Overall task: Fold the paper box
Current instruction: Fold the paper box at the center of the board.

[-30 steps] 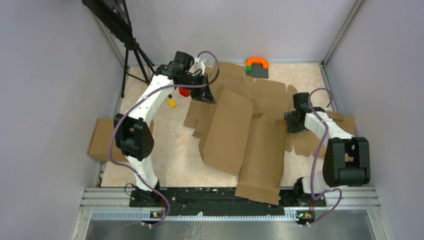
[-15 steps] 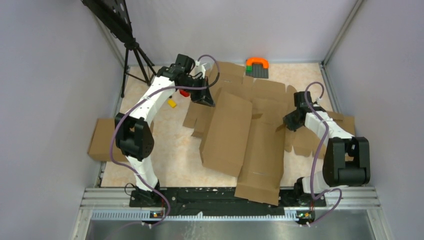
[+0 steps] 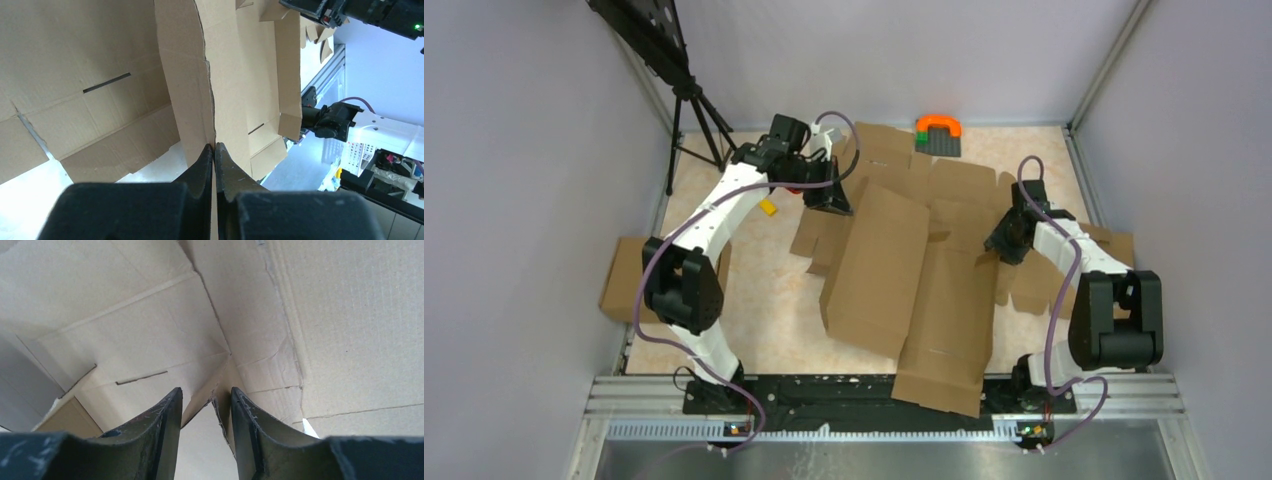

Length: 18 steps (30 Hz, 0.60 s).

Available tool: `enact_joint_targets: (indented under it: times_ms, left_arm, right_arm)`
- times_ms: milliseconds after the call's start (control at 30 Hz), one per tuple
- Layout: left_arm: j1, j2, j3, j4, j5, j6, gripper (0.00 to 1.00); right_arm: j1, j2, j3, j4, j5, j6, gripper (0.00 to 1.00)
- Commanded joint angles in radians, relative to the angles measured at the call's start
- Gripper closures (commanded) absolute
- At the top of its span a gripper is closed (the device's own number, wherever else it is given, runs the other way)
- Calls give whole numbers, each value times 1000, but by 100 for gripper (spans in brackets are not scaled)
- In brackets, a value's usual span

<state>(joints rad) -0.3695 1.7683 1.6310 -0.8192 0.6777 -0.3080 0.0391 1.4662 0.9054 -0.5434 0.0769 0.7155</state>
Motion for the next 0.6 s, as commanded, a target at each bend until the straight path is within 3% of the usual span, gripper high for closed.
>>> enact_joint_targets:
  times_ms: [0, 267, 300, 367, 400, 567]
  left_arm:
    - [-15, -55, -20, 54, 51, 10, 100]
    - [-14, -74, -33, 54, 54, 20, 100]
    - [-15, -76, -34, 52, 56, 21, 100]
    - [-15, -80, -36, 51, 55, 24, 100]
    - [-15, -82, -38, 50, 55, 25, 100]
    - [-13, -97, -37, 45, 47, 35, 100]
  right_arm:
    - [1, 8, 33, -36, -72, -124, 59]
    - [1, 20, 27, -30, -185, -231, 66]
    - [2, 25, 28, -29, -193, -238, 70]
    - [1, 36, 31, -32, -199, -253, 94]
    - [1, 44, 33, -36, -200, -260, 100]
    - [2, 45, 27, -19, -280, -290, 100]
